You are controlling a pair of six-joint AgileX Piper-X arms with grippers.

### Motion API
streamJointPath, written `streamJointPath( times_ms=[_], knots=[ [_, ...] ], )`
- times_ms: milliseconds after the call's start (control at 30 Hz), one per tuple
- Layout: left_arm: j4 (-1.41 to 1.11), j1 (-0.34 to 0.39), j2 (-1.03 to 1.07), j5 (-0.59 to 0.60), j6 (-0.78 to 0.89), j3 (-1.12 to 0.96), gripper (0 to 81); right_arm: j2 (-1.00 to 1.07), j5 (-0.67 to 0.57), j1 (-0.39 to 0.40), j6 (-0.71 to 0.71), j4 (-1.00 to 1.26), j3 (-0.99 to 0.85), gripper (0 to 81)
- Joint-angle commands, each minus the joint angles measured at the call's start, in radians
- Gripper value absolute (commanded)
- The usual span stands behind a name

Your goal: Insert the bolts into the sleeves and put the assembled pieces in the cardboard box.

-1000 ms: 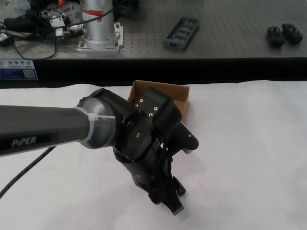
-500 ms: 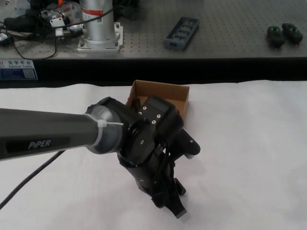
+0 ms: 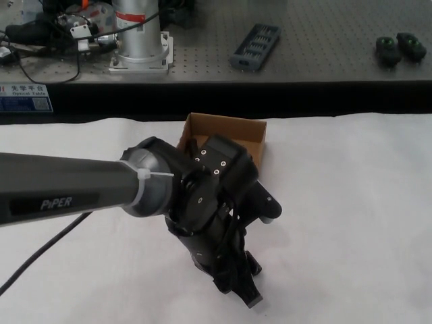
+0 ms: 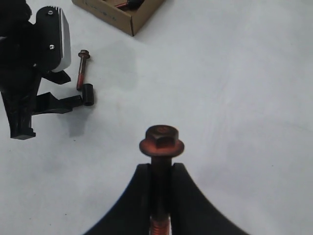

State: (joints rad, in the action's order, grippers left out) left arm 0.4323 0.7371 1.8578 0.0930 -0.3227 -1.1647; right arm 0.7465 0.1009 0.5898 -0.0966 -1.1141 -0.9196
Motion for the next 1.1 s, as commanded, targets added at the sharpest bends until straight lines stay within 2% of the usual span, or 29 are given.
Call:
streamJointPath(
  times_ms=[0, 333, 400, 700, 1067],
  knots=[
    [0.001, 0.005, 0.018, 0.002, 0.008, -0.008, 39.8, 0.002, -0.006, -0.014, 0.007, 0.014, -0.002, 2.7],
    [0.01, 0.005, 0.052, -0.006, 0.031, -0.008, 39.1, 0.002, -0.014, -0.022, 0.007, 0.014, -0.002, 2.7],
    [0.01, 0.005, 0.052, -0.009, 0.031, -0.008, 34.5, 0.002, -0.014, -0.022, 0.007, 0.014, -0.002, 2.7],
    [0.034, 0.008, 0.027, -0.004, 0.047, -0.011, 1.7, 0.002, -0.013, -0.022, 0.049, 0.014, -0.002, 2.7],
    [0.189, 0.008, -0.148, 0.052, 0.084, -0.011, 0.6, 0.002, -0.014, -0.022, 0.083, 0.112, -0.002, 2.7]
  ],
)
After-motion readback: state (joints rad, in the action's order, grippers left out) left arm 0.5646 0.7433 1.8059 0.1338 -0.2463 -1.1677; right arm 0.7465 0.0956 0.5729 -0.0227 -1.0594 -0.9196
